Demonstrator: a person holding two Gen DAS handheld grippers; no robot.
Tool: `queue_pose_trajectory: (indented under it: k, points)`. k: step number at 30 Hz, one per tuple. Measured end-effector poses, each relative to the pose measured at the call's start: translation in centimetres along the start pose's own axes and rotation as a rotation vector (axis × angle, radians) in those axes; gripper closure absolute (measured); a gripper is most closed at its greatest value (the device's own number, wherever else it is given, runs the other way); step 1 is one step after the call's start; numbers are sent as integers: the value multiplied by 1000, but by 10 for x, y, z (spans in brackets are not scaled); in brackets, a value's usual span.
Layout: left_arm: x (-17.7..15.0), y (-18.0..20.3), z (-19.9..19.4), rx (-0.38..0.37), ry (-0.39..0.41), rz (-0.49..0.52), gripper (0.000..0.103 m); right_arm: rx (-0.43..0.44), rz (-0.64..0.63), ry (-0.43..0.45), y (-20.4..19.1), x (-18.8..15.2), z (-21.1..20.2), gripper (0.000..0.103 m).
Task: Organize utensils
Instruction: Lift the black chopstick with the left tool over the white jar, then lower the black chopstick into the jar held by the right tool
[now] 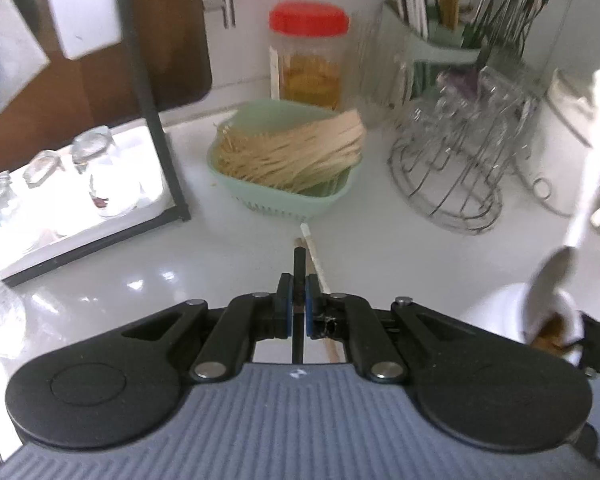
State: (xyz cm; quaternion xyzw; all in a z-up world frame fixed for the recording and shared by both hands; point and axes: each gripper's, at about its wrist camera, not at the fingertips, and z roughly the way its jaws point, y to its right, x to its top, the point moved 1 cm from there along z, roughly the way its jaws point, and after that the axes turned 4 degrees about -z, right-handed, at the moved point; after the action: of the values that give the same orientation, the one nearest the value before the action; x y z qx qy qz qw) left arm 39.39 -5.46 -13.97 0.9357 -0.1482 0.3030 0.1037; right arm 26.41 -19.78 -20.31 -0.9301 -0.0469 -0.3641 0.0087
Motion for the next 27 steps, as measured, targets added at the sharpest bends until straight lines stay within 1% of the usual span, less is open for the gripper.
queue_pose_trajectory:
  k: [7, 11, 19, 27]
  points:
    - [-10, 4, -52, -52, 72, -53, 97, 2, -2, 2, 0, -1, 0, 11]
    - [-12, 12, -79, -95, 109, -46, 97, 2, -1, 4, 0, -1, 1, 12]
    - [-16, 39, -116, -177, 166, 52, 97, 1, 0, 3, 0, 0, 1, 12]
    - [-15, 49, -141, -230, 201, 93, 97, -3, 5, 5, -1, 0, 0, 12]
